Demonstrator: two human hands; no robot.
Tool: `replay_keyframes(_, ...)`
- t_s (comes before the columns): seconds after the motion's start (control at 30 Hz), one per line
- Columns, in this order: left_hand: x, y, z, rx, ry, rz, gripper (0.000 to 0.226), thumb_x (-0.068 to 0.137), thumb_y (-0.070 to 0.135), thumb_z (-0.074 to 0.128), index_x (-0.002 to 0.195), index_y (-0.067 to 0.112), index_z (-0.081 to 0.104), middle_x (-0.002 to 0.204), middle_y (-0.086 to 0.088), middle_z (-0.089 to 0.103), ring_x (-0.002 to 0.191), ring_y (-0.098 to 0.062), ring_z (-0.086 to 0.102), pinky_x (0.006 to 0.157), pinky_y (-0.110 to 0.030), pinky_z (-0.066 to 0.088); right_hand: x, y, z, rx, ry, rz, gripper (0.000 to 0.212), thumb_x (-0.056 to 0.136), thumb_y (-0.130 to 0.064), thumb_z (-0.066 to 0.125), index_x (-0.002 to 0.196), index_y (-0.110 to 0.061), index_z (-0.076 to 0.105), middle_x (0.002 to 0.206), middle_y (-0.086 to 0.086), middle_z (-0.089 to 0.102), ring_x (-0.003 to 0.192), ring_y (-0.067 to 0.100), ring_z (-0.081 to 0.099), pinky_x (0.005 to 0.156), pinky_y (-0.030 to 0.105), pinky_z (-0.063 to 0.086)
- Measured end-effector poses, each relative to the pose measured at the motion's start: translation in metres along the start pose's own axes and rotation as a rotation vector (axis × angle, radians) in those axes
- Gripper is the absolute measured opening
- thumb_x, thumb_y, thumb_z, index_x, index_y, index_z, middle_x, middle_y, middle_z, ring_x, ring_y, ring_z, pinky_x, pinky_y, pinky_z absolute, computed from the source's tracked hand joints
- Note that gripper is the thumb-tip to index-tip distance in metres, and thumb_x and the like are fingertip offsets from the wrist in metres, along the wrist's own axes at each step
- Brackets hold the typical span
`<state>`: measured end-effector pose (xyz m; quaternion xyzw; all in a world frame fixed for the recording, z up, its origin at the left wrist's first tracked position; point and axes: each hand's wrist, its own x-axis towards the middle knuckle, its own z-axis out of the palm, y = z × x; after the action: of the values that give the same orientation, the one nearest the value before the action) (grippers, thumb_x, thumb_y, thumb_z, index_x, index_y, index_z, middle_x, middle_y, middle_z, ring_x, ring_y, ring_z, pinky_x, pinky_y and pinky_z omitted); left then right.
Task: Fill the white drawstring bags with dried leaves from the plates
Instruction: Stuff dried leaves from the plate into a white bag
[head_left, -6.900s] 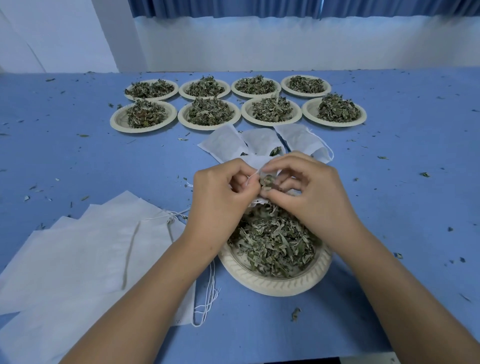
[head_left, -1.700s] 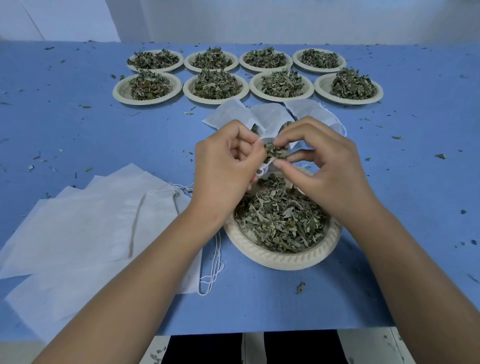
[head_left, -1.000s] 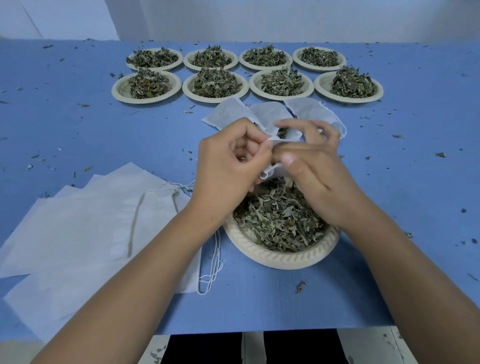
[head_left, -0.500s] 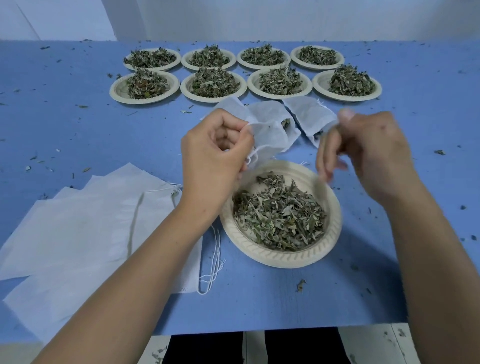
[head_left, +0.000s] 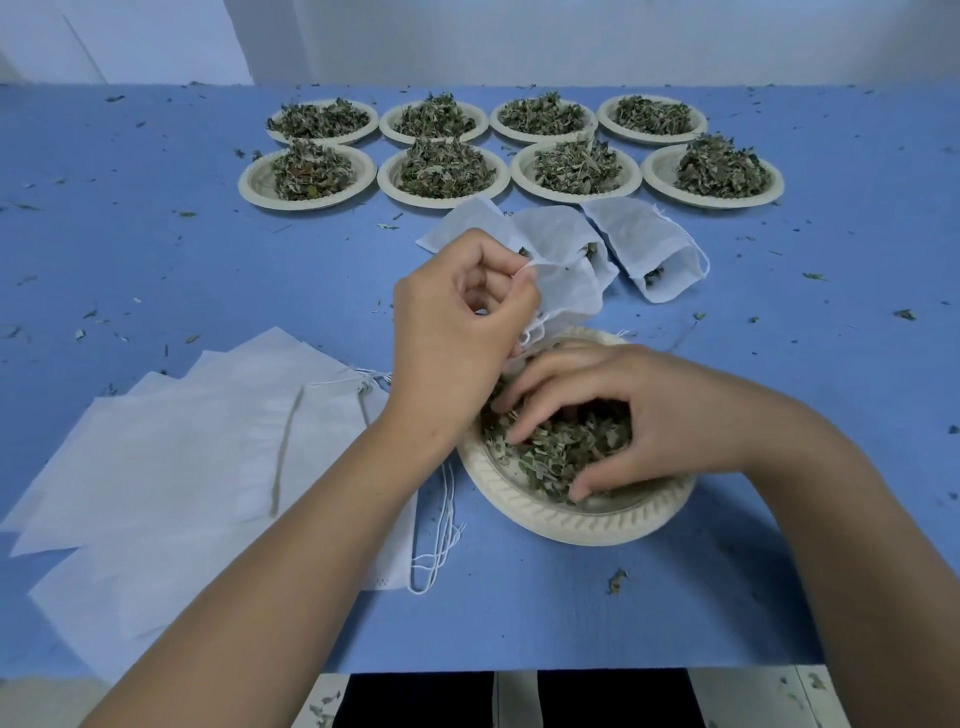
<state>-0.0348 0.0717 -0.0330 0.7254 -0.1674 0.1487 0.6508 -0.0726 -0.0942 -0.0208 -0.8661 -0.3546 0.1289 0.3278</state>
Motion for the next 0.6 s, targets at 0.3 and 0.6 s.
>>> replay_keyframes(0.3, 0.000, 0.001, -0.001, -0.013, 0.003, -0.006, 0.015, 0.089, 0.009, 0.066, 0.076, 0.014, 0.062, 0.051, 0.009, 0.055, 0.042, -0.006, 0.051, 0.043, -0.017, 0.041, 0.000, 0.000, -0.001, 0.032, 0.194, -0.059, 0.015, 0.075, -0.003, 0.081, 0.087, -0.010, 0.076, 0.090, -0.006, 0.073, 0.100, 0.012, 0.064, 0.093, 0.035, 0.048)
replay_keyframes(0.6, 0.002, 0.001, -0.003, 0.005, 0.016, -0.020, 0.015, 0.089, 0.006, 0.065, 0.077, 0.014, 0.062, 0.052, 0.005, 0.055, 0.042, -0.008, 0.050, 0.039, -0.020, 0.043, -0.004, 0.007, -0.010, 0.076, 0.311, 0.048, 0.023, 0.072, -0.007, 0.081, 0.094, -0.011, 0.074, 0.099, -0.003, 0.061, 0.098, 0.016, 0.061, 0.089, 0.032, 0.051)
